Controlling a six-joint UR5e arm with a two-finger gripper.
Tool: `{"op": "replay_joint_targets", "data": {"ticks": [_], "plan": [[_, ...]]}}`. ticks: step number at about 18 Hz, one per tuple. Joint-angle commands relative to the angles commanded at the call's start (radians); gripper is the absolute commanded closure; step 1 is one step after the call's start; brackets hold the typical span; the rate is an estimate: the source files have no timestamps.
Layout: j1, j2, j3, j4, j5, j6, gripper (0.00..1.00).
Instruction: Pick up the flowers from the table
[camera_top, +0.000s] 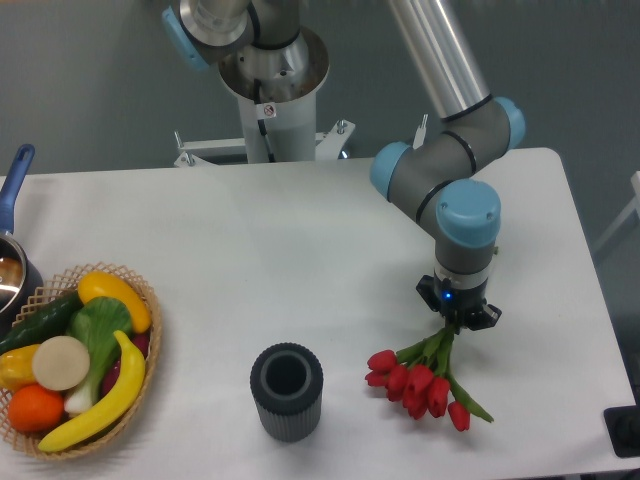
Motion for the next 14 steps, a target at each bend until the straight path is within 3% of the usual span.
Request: {"op": "replay_joint_targets", "data": {"ticks": [1, 4, 11, 14], "plan": [[0.000, 0.000, 0.015, -0.005, -0.002, 0.000, 1.00], [0.000, -0.005, 0.103, -0.099, -0.002, -0.002, 1.00], [-0.009, -0.029, 0.313, -0.403, -0.009, -0.003, 1.00], [-0.011, -0.038, 0.347, -0.448, -0.009, -0.005, 1.00]]}}
